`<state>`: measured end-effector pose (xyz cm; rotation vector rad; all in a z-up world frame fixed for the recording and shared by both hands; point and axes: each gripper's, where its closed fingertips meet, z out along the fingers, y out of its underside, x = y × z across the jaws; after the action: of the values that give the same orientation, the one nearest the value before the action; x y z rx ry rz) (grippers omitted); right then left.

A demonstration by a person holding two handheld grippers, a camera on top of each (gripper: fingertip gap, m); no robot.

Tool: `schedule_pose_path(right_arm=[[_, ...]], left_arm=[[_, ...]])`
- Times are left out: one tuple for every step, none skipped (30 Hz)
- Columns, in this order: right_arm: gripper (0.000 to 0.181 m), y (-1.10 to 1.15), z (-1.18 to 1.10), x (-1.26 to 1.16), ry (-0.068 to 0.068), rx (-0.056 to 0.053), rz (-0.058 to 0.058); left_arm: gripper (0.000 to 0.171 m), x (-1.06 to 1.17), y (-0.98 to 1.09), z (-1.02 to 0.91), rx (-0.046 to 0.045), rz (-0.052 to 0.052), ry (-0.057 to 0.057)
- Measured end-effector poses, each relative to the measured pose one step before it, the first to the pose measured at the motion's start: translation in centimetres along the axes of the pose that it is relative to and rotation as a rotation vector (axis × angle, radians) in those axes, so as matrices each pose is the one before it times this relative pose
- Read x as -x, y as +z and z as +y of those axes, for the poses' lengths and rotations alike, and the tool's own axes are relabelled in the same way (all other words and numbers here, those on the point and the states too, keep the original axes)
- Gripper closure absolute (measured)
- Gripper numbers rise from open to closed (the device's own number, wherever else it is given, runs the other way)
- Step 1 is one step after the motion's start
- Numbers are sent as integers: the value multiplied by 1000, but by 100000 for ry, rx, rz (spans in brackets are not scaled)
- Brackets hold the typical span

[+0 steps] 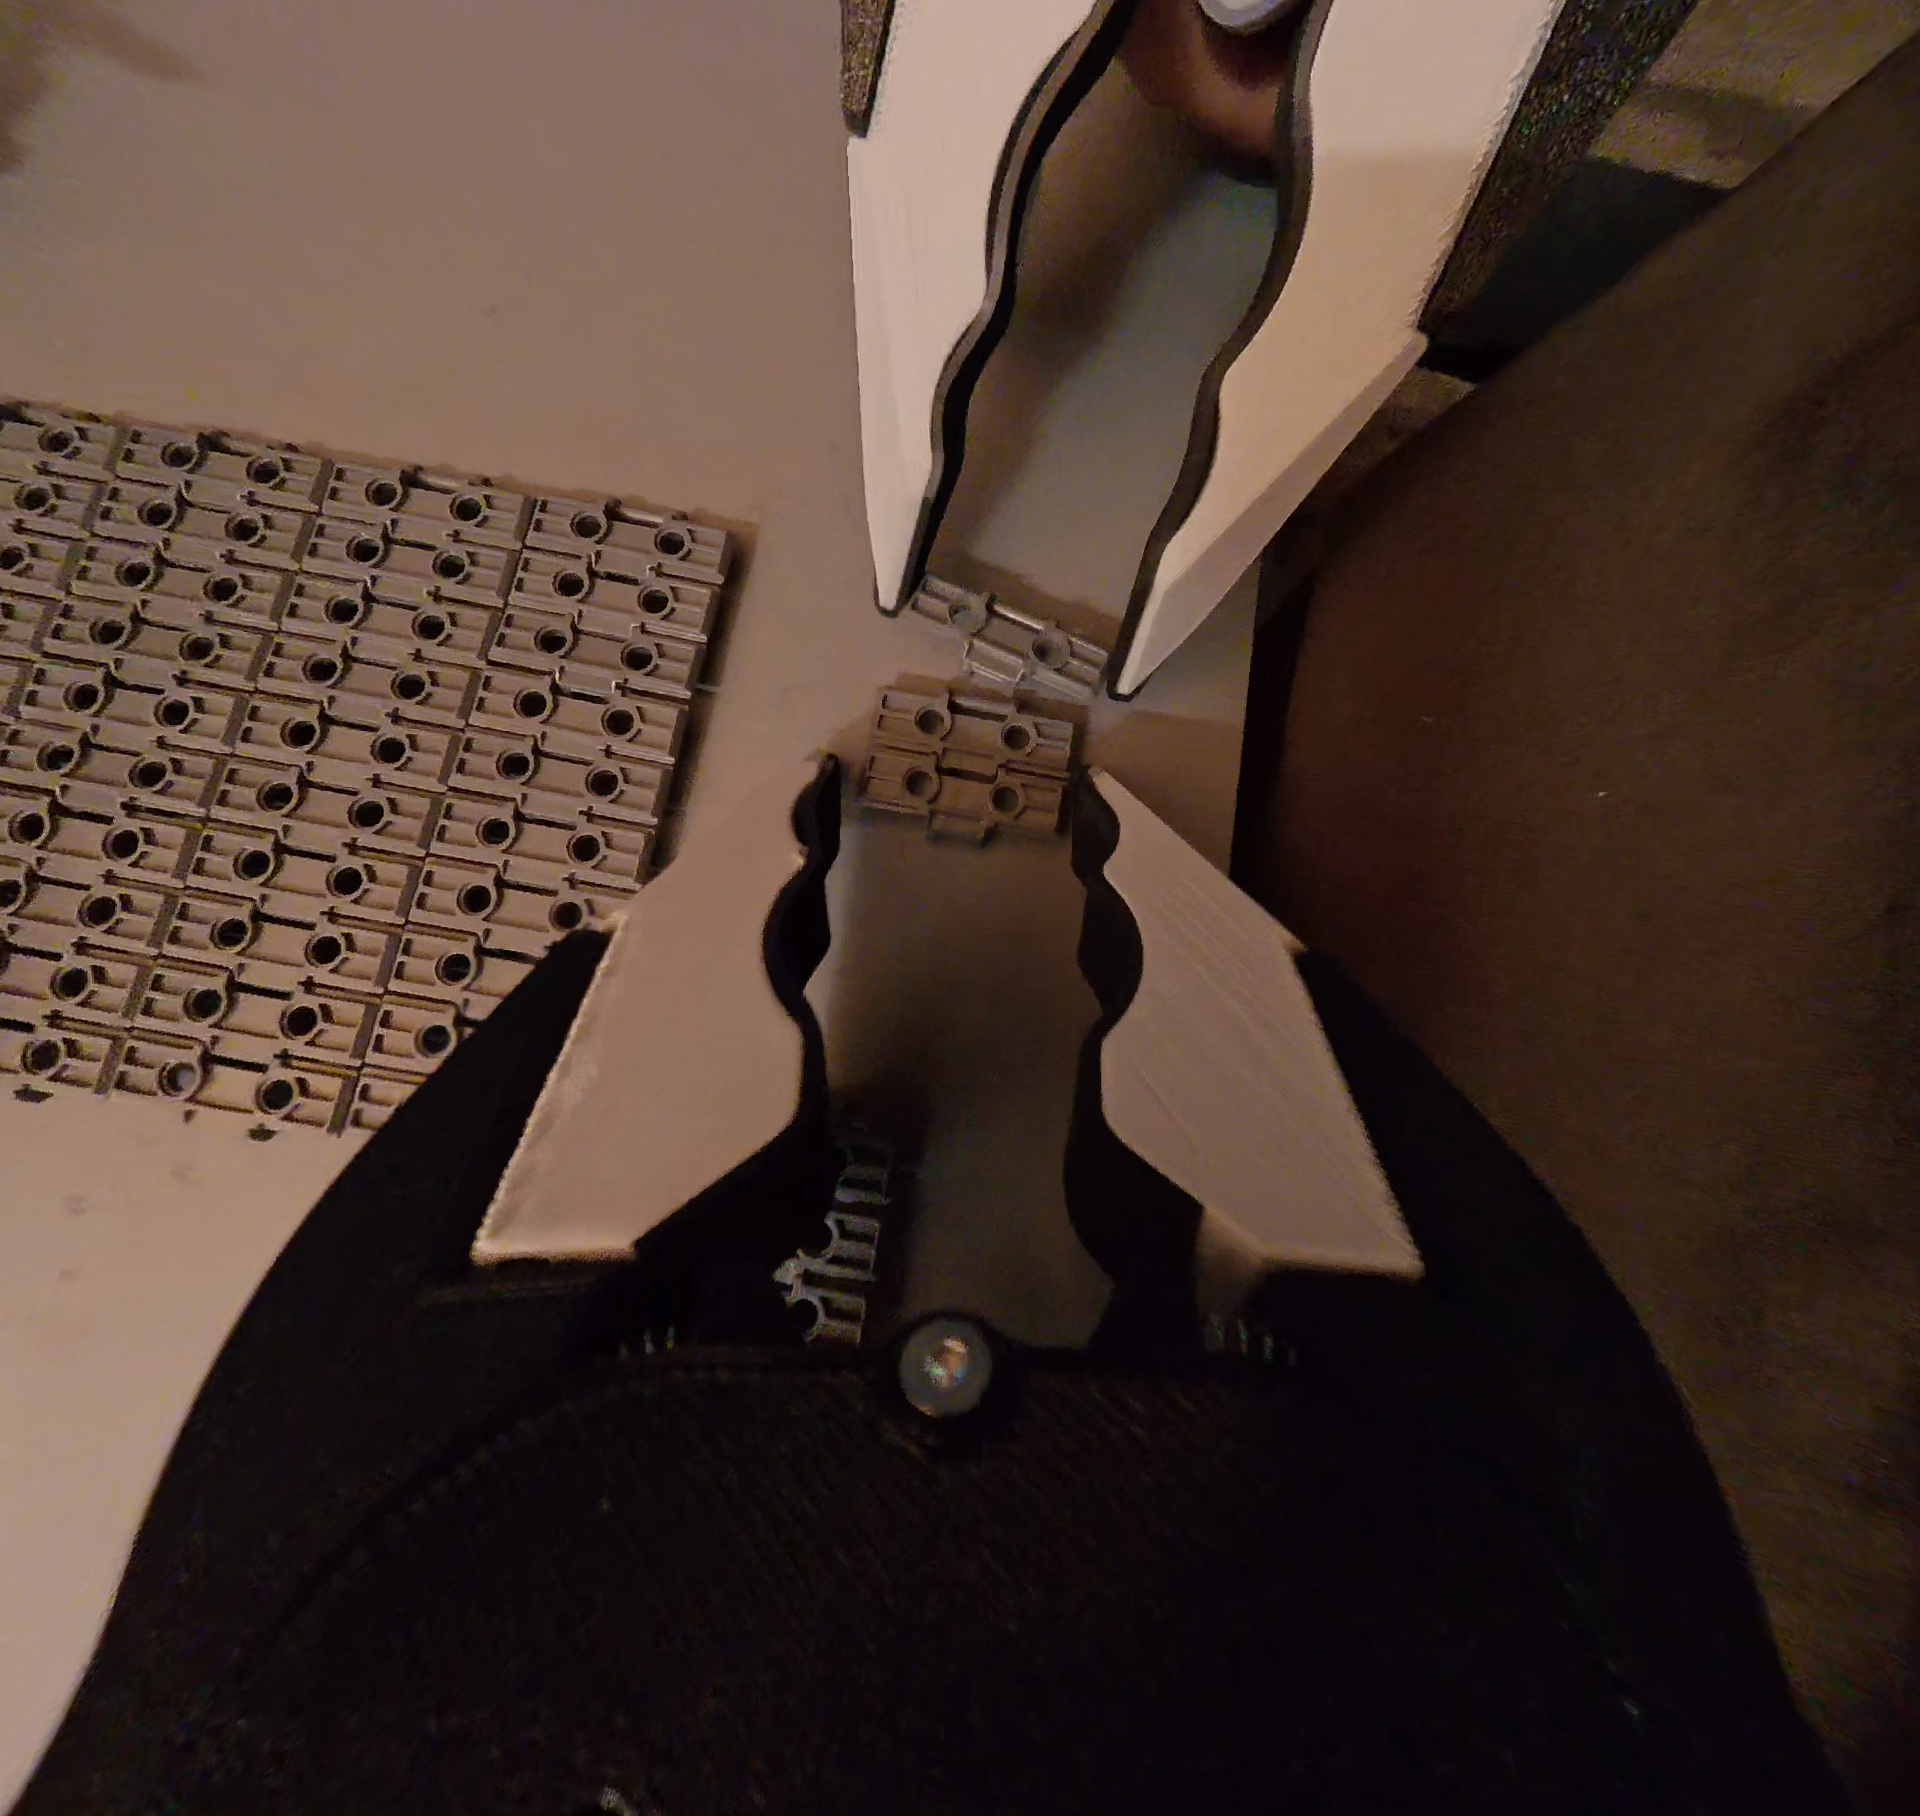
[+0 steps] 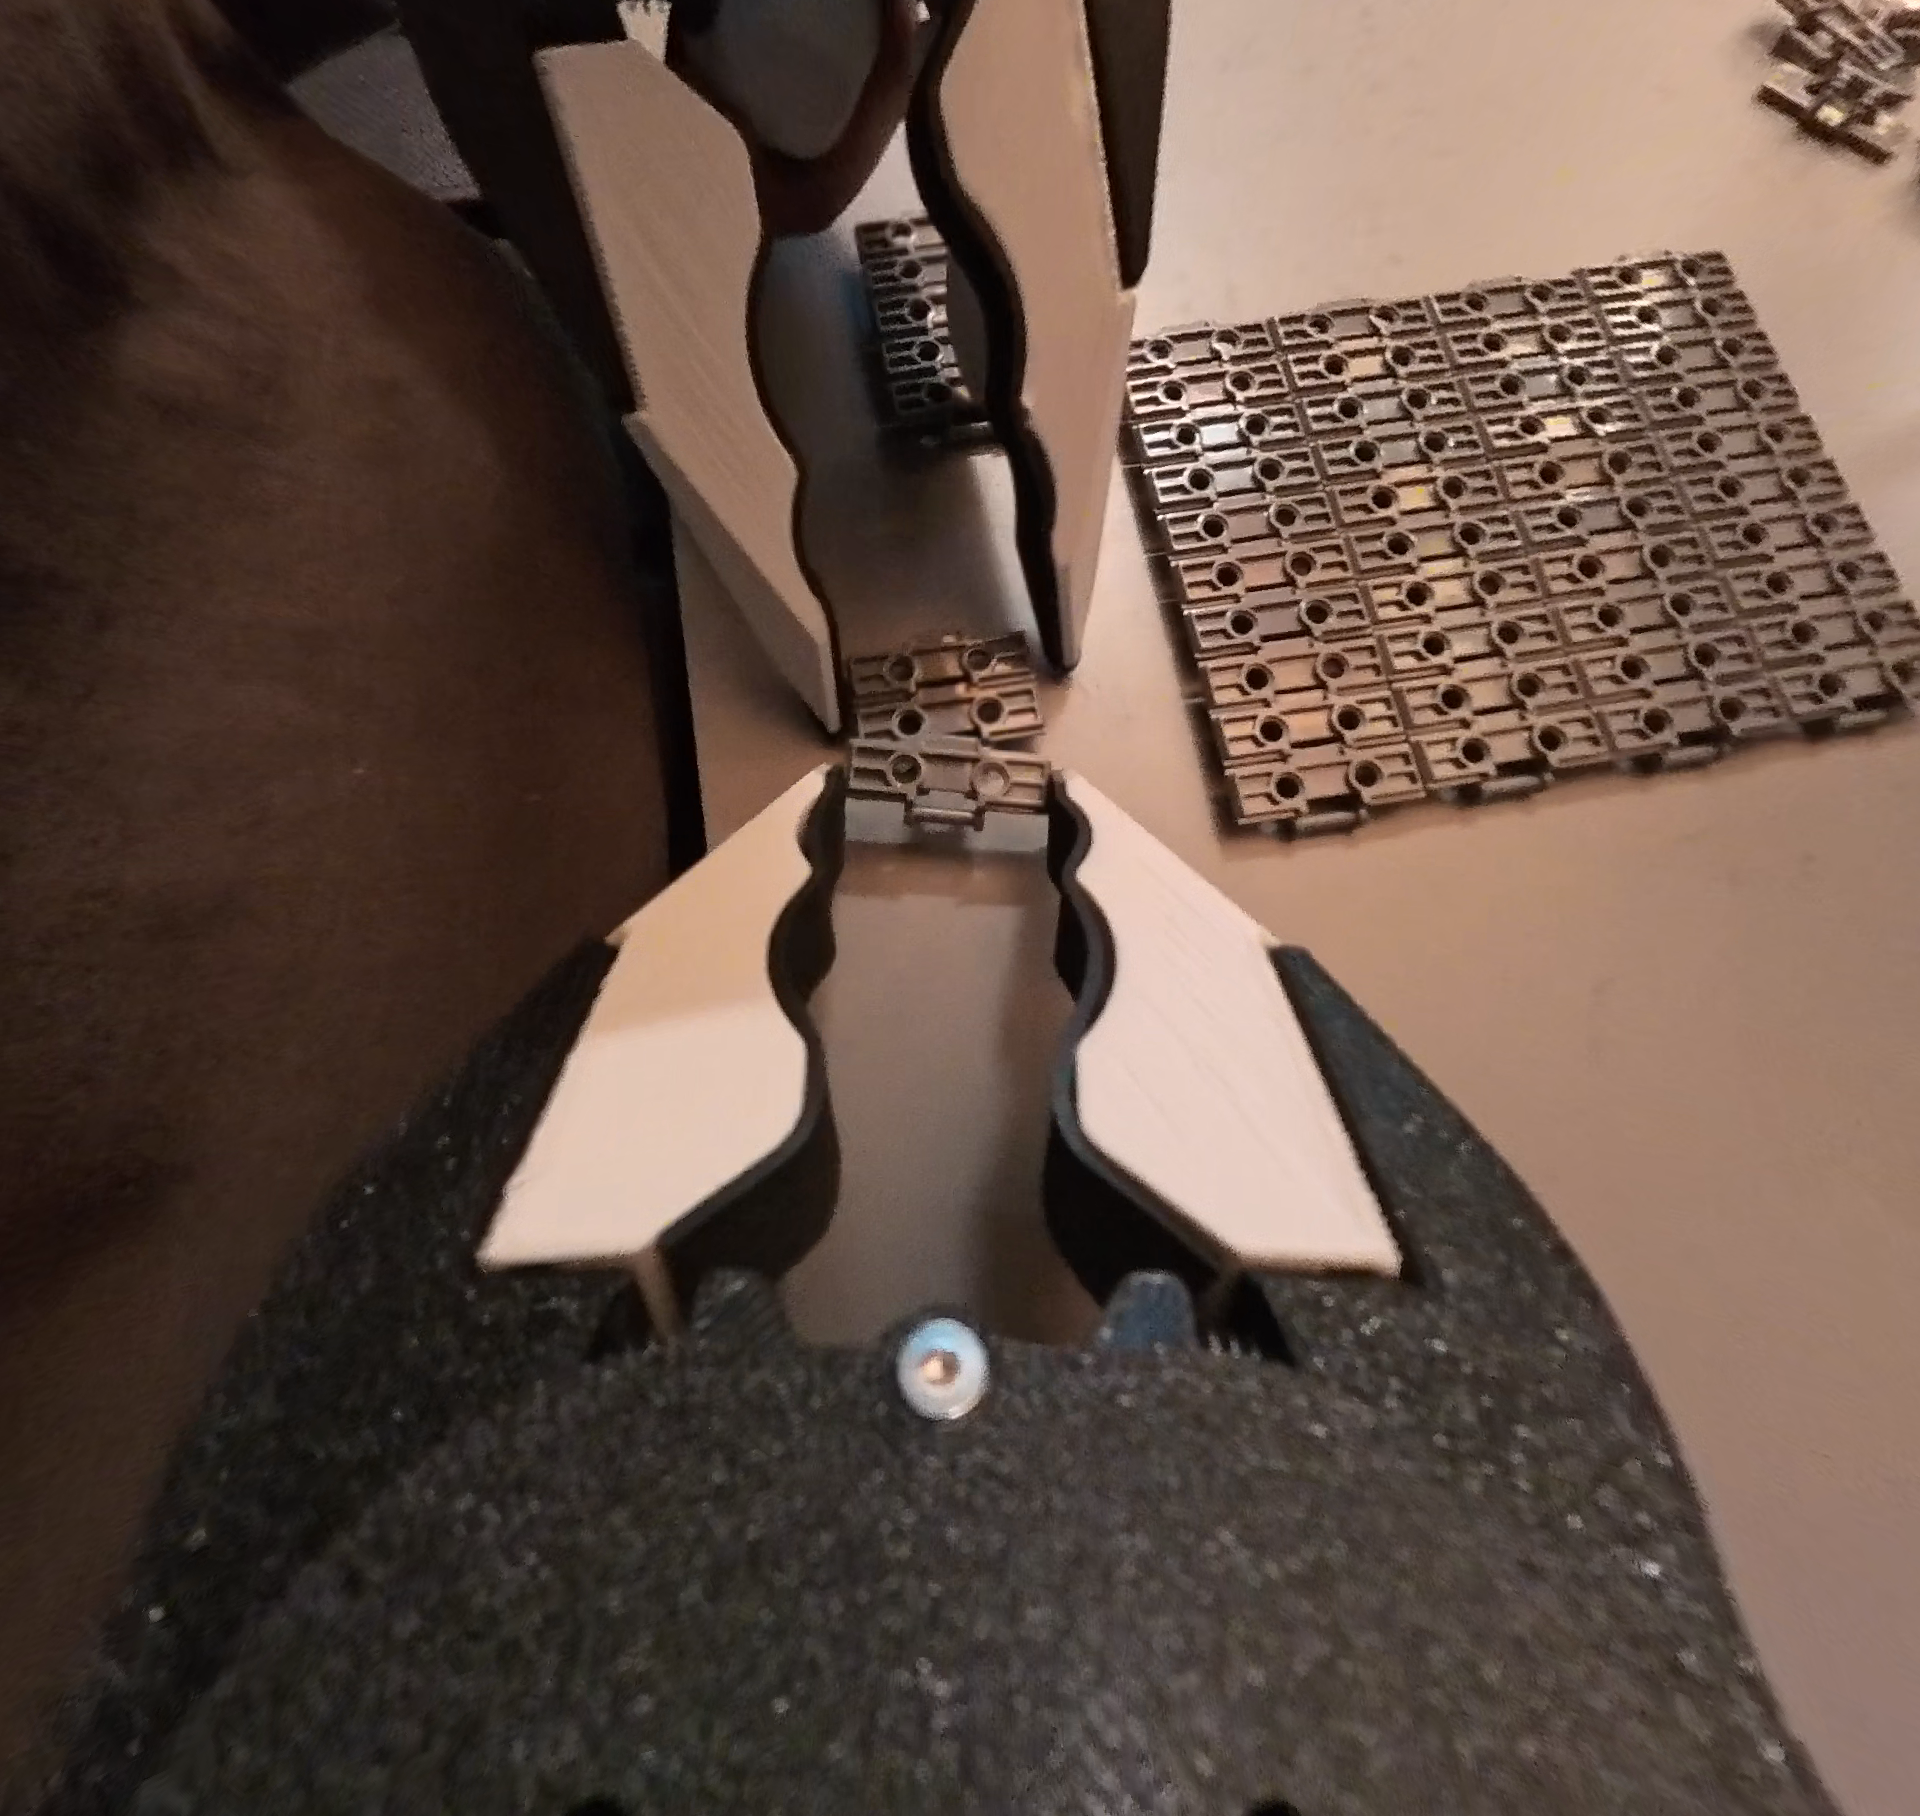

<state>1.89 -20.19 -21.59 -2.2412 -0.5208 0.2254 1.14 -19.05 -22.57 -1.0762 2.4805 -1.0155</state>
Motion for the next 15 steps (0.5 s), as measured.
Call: schedule_pose_path(right_arm=[[143,113,38,41,-1154,725,-1536],[143,141,94,-43,-1175,1113,-877],[143,158,121,1,-1409,1190,-945],[143,144,98,28,-1534,1113,-869],[143,115,27,-37,-1526,761,-315],[143,49,-83,-17,-1337,288,-469],[143,32,-30,0,-1126,603,-655],[143,10,-9,-16,-941,586,-569],[143,19,-8,1,-779,545,-608],[143,-6,15,3,-656,527,-573],[143,-4,14,-10,-446,759,-378],[143,-32,54,-67,-369,1168,76],[143,-30,67,-49,-675,1259,109],[143,-24,51,-75,-842,1174,367],[143,3,61,-56,-754,1136,343]], left_arm=[[131,59,-1,26,-188,126,-249],[133,44,-13,7,-279,38,75],[133,13,-9,4,-80,90,262],[133,3,5,-6,-7,114,171],[133,1,16,-1,19,93,190],[133,-2,-4,7,52,122,210],[133,11,2,-2,27,157,170],[133,13,-10,-3,34,122,39],[133,3,3,10,-12,168,65],[133,0,1,-8,-91,132,167],[133,-1,-4,-1,-80,87,161],[133,6,5,7,-35,57,93],[133,-8,0,1,1,11,105],[133,2,1,0,-6,-37,149],[133,-3,8,-11,-44,-5,42]])
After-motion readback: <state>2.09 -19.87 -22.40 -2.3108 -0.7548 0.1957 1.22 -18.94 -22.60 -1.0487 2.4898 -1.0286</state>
